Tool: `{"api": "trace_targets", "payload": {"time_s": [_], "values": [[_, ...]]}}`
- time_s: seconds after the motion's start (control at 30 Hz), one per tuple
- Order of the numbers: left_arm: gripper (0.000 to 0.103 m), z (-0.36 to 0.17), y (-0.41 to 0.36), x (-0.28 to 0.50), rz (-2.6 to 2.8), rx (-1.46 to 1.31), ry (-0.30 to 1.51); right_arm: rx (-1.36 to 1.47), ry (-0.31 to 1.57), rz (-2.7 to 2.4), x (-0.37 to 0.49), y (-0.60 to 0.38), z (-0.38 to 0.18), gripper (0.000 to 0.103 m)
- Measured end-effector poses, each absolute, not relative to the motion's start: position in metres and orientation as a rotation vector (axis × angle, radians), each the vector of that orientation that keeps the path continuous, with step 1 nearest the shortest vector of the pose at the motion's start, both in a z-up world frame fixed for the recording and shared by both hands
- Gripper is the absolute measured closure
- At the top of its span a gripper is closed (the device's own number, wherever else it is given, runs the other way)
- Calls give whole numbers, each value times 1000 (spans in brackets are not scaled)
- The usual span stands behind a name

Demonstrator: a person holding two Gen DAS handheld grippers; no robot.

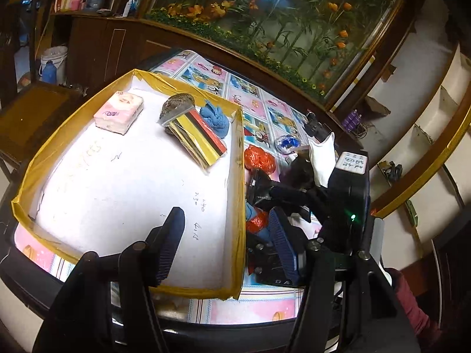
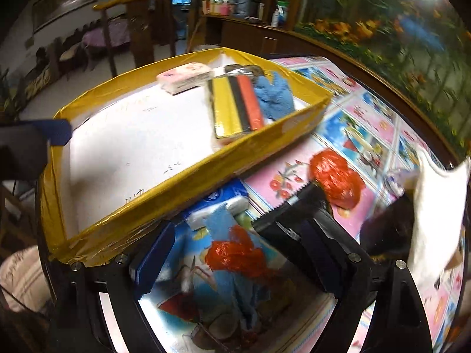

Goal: Organize soft objects

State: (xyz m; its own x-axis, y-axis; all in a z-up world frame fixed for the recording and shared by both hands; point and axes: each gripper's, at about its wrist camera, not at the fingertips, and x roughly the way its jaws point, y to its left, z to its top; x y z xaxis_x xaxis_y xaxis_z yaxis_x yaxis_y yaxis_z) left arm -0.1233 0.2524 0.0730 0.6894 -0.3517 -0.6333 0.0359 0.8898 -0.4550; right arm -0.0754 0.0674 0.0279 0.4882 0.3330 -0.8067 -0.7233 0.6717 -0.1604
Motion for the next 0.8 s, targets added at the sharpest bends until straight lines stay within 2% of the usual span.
{"api": "trace_targets", "payload": {"time_s": [0.13, 0.2, 0.27, 0.53, 0.8], "values": [[45, 64, 250, -121, -234, -442, 806, -614, 829, 735, -60, 84, 13, 17], [45, 61, 250, -120, -226, -448, 812, -611, 857, 803, -49, 91, 3, 23], [45, 58, 254, -119, -215, -460, 815, -547, 898, 859, -40, 93, 2, 46], [45, 58, 254, -119, -216, -473, 814, -490, 938, 807, -65, 58, 17, 48], [45, 68, 207, -122, -320, -338, 832, -377, 982, 668, -116, -61, 32, 47]]}}
